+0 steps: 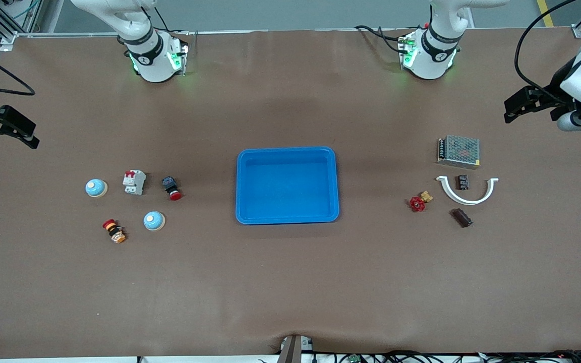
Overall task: Place electrolytic capacitor and blue bell in tray
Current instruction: 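Grasp the brown capacitor with the left gripper while the right gripper descends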
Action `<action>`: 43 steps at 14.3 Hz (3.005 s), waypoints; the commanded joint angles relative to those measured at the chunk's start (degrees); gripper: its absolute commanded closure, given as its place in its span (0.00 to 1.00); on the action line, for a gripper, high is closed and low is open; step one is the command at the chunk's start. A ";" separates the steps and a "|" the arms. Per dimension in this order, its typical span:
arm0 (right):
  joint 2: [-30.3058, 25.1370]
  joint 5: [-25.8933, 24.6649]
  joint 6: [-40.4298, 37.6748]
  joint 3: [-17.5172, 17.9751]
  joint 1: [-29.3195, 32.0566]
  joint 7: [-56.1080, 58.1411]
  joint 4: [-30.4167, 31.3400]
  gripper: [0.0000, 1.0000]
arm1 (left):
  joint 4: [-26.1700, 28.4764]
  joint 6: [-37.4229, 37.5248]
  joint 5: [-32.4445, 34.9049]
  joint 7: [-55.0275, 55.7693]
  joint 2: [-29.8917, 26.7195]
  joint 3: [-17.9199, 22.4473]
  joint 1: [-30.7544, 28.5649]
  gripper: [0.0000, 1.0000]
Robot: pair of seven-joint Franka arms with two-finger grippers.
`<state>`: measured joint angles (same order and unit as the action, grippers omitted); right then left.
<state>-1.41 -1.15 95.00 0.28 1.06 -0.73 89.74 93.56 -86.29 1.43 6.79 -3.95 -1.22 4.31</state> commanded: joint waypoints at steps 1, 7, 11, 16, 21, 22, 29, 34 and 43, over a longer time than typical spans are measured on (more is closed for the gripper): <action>0.10 0.27 -0.87 -0.02 -0.36 -0.94 -0.79 0.00 | -1.27 2.00 1.29 0.25 0.61 -0.18 -0.27 0.00; 0.10 0.18 -0.87 -0.11 -0.88 -1.03 -0.62 0.00 | -0.75 2.00 2.52 -0.19 2.98 1.05 -1.41 0.00; 0.36 0.27 -0.69 -0.02 -0.88 -0.94 -0.62 0.00 | 4.43 0.25 2.97 -0.02 5.00 0.96 -3.52 0.00; 4.65 0.18 0.01 -0.11 -1.41 -0.68 -0.18 0.00 | 15.23 -8.34 3.31 0.16 6.85 0.96 -6.33 0.00; 11.95 0.18 3.78 -0.10 -2.64 -0.24 -0.27 0.00 | 25.52 -22.75 3.58 -0.46 8.08 0.87 -8.53 0.00; 12.92 0.18 5.53 -0.11 -2.64 -0.15 -0.27 0.00 | 26.58 -25.22 3.58 -0.54 9.13 0.87 -8.53 0.00; 20.21 0.27 12.14 -0.11 -2.29 0.12 -0.53 0.00 | 33.87 -45.86 3.58 -0.72 17.83 0.78 -9.76 0.08; 23.99 5.09 15.20 -0.02 -3.70 0.12 0.61 0.00 | 35.21 -50.99 3.67 -0.72 21.61 0.87 -9.85 0.27; 25.23 5.19 31.28 -0.02 -3.61 7.93 10.53 0.00 | 35.03 -55.21 3.58 -0.72 26.01 0.87 -9.85 0.60</action>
<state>24.21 3.24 123.33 0.11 -2.90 4.40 97.60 128.38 -140.49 3.87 6.40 22.21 -0.11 -4.98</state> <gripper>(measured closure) 0.000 0.467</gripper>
